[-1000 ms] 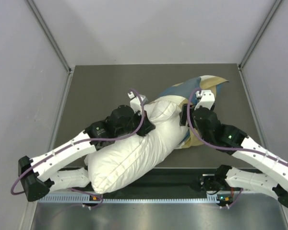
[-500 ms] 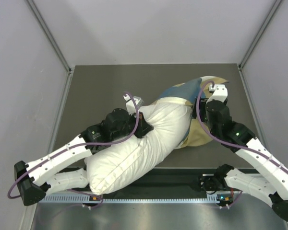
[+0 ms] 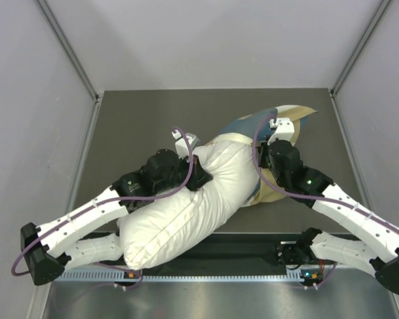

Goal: Remove the pillowcase from the pillow
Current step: Pull out the pillow

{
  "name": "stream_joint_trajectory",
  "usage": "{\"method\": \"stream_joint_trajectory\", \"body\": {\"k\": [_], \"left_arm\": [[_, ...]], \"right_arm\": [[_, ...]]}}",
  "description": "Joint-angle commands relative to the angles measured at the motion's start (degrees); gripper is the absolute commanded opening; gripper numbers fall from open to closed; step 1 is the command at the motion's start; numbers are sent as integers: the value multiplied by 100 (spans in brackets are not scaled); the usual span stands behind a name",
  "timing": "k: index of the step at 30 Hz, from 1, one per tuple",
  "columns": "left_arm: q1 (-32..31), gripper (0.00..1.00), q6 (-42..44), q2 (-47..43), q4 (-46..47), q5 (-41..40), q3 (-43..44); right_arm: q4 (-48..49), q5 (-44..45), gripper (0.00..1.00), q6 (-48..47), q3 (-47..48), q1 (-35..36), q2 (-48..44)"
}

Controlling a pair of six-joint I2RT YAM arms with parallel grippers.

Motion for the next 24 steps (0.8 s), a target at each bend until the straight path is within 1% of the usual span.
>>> {"method": "stream_joint_trajectory", "body": {"k": [1, 3, 4, 5, 7, 10, 13, 16, 19, 22, 24], "left_arm": [[127, 0, 305, -69, -608, -165, -256], [127, 0, 358, -226, -679, 63, -318], [127, 0, 393, -280, -705, 107, -344], [127, 0, 411, -332, -757, 194, -371], [127, 0, 438, -473, -810, 274, -458], [127, 0, 455, -640, -828, 520, -617], [127, 0, 490, -658, -784, 835, -731], [101, 0, 508, -579, -697, 1256, -845], [-57, 0, 534, -553, -583, 1478, -968], [-303, 0, 587, -561, -600, 1557, -1004], [-452, 0, 604, -579, -635, 1777, -1021]], "right_arm": [[-127, 360, 0, -61, 143, -74, 519], [-163, 354, 0, -131, 398, -381, 721], [-119, 232, 0, -158, 485, -792, 766], [-58, 231, 0, -201, 678, -970, 862], [22, 396, 0, -421, 916, -1365, 985], [92, 643, 0, -728, 1539, -1735, 1511], [250, 749, 0, -940, 2276, -1946, 1968], [347, 863, 0, -1080, 2717, -2096, 2442], [469, 977, 0, -1203, 3332, -2193, 2865], [567, 1066, 0, -1344, 3632, -2333, 3216], [576, 1101, 0, -1423, 3975, -2474, 3393]]}}
